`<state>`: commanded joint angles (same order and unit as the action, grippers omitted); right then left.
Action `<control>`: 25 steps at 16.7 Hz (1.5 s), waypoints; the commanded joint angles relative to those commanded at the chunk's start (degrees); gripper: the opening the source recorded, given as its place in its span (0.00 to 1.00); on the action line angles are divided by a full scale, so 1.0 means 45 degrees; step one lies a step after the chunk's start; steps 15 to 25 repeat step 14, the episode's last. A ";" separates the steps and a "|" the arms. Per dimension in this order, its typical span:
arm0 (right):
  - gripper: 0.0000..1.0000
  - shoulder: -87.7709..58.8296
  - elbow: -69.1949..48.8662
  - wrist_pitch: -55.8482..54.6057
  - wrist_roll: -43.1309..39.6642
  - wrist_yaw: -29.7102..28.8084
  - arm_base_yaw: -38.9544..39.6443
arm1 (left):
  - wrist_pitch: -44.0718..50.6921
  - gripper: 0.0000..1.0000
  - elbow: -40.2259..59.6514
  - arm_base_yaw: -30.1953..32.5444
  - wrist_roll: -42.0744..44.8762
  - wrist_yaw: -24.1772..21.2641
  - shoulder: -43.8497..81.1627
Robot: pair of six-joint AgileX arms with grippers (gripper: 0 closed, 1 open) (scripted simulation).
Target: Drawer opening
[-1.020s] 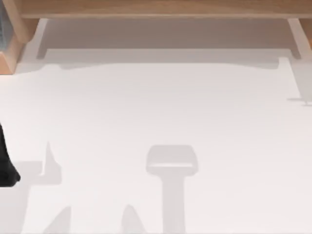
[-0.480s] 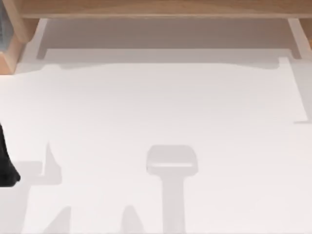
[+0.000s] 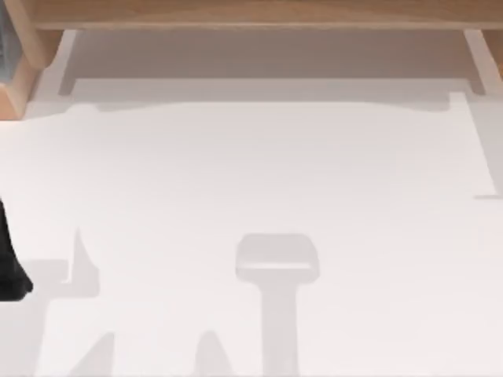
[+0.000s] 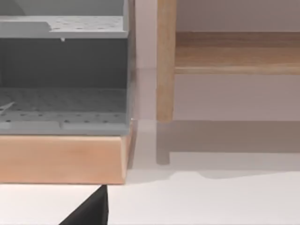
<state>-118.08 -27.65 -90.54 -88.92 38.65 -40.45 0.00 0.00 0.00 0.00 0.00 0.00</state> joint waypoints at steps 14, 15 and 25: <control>1.00 0.0000 0.0000 0.0000 0.0000 0.0000 0.0000 | 0.0000 1.00 0.0000 0.0000 0.0000 0.0000 0.0000; 1.00 0.0000 0.0000 0.0000 0.0000 0.0000 0.0000 | 0.0000 1.00 0.0000 0.0000 0.0000 0.0000 0.0000; 1.00 0.0000 0.0000 0.0000 0.0000 0.0000 0.0000 | 0.0000 1.00 0.0000 0.0000 0.0000 0.0000 0.0000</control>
